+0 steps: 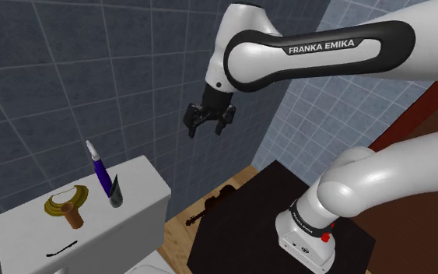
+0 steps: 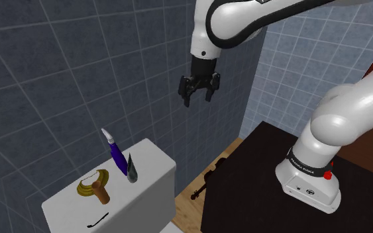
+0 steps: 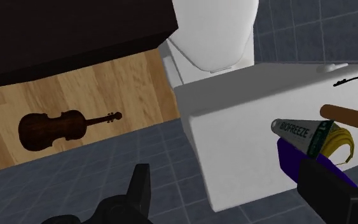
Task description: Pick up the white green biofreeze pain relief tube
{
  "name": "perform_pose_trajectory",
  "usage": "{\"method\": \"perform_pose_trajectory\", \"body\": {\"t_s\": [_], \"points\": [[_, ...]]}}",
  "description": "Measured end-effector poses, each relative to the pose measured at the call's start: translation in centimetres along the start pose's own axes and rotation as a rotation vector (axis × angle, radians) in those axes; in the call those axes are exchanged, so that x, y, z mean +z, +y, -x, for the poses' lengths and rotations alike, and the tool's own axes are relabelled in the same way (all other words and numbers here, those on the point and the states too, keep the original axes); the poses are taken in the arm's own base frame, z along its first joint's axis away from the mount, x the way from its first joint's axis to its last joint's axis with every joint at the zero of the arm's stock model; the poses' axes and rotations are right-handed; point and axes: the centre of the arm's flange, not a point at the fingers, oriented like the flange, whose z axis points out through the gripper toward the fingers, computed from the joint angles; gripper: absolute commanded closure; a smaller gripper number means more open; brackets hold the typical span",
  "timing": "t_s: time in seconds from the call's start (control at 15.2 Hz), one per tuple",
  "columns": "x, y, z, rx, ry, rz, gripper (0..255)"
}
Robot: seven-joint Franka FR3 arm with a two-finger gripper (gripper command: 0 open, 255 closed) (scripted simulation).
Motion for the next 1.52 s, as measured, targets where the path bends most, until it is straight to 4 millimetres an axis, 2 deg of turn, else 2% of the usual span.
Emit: {"method": "perform_pose_trajectory", "body": {"t_s": [0.79, 1.25, 1.52], "points": [[11.0, -10.6, -3.0, 0.229, -0.073, -0.023, 0], [17.2, -17.3, -6.0, 0.365, -0.116, -0.040, 0], [21.0, -20.4, -7.7, 0.442, -0.141, -0.048, 0]]}}
